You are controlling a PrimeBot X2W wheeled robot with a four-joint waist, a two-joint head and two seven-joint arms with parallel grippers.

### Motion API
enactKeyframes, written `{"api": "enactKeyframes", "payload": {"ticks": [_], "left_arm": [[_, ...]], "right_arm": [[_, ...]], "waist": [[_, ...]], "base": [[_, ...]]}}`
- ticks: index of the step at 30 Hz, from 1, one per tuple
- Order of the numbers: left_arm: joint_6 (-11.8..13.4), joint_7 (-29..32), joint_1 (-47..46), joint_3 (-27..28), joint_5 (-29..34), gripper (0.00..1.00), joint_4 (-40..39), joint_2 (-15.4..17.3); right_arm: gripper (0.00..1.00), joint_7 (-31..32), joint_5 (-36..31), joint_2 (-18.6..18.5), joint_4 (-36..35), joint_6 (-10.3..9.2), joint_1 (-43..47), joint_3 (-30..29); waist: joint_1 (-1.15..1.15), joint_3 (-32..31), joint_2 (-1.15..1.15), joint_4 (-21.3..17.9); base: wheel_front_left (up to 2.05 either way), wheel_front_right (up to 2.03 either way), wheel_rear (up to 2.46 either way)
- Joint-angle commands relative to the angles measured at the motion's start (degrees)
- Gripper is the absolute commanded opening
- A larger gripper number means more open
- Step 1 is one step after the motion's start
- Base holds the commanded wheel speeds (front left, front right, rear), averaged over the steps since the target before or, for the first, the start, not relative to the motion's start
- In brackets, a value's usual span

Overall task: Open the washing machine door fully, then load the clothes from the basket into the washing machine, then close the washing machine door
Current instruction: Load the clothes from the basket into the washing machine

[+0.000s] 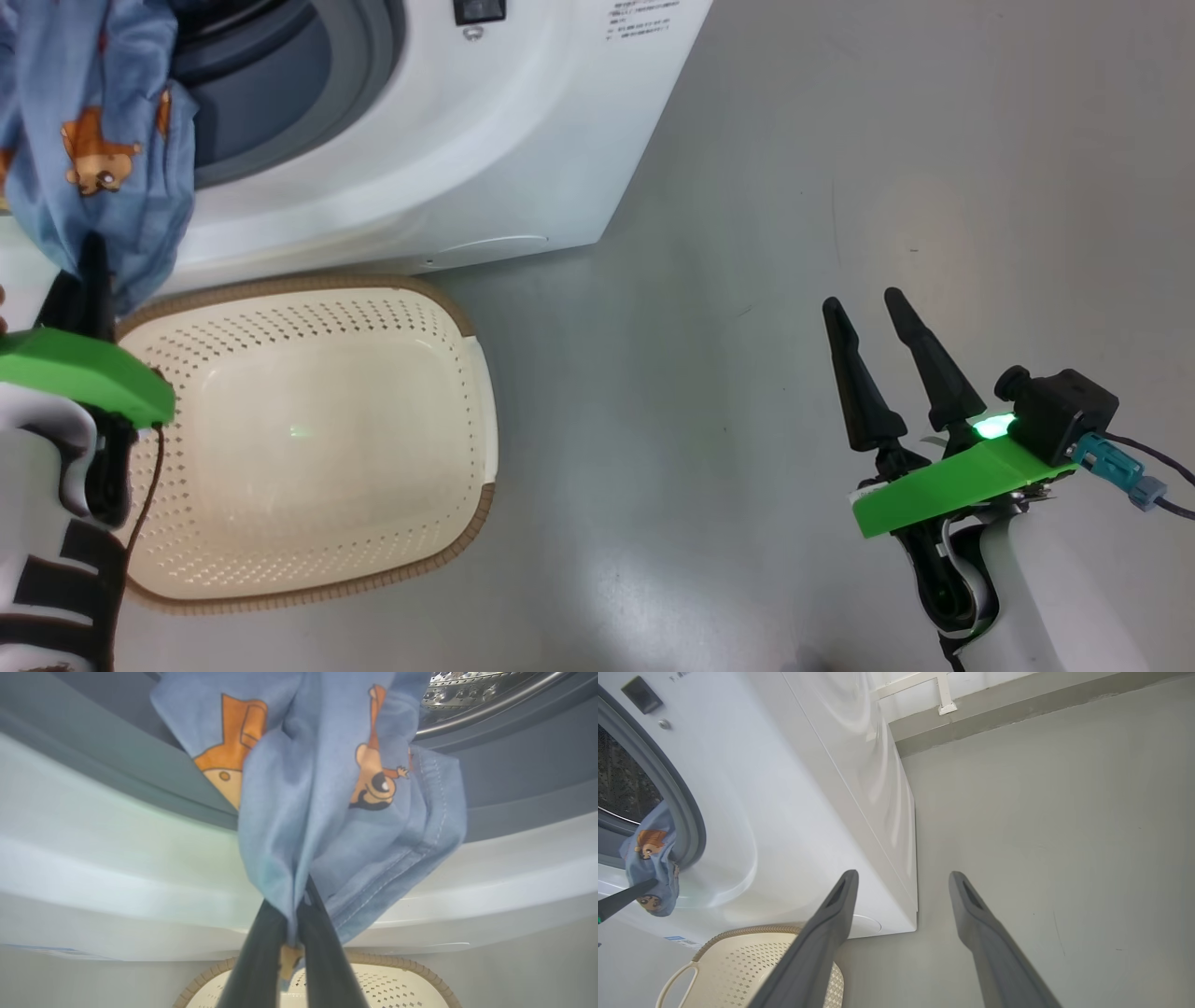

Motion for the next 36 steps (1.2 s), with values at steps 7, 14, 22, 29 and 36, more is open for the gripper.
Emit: {"api": "enactKeyframes", "payload": {"ticks": [7,14,22,29,36], "left_arm": [[-0.09,-0.32,0.1,1.71,0.57,0.0,-8.33,2.83],[-0.09,-0.32,-2.59,0.24,1.4,0.0,-13.21,3.34],[-0.09,-0.32,-12.76,-5.51,-3.16,0.0,-5.19,4.92],[-0.09,-0.32,-25.02,-5.29,-5.92,0.0,3.06,7.53],[-0.09,-0.32,-27.48,-8.71,-1.05,0.0,11.46,7.19]], "right_arm": [[1.0,-0.27,-0.38,0.79,-1.52,0.09,0.6,0.8],[1.0,-0.27,-0.18,1.53,-1.26,0.09,0.2,1.48],[1.0,-0.27,0.51,2.18,-0.58,0.09,-0.22,3.31],[1.0,-0.27,1.16,2.61,-0.42,0.09,-0.54,4.79],[1.0,-0.27,1.28,2.83,-0.44,0.09,-0.55,5.33]], "waist": [[0.0,-0.09,0.0,0.2],[0.0,0.24,0.0,0.24],[0.0,0.03,0.0,-1.91],[0.0,0.7,0.0,-4.95],[0.0,1.12,0.0,-6.38]], "base": [[0.0,0.0,0.0],[0.0,0.0,0.0],[0.0,0.0,0.0],[0.0,0.0,0.0],[0.0,0.0,0.0]]}}
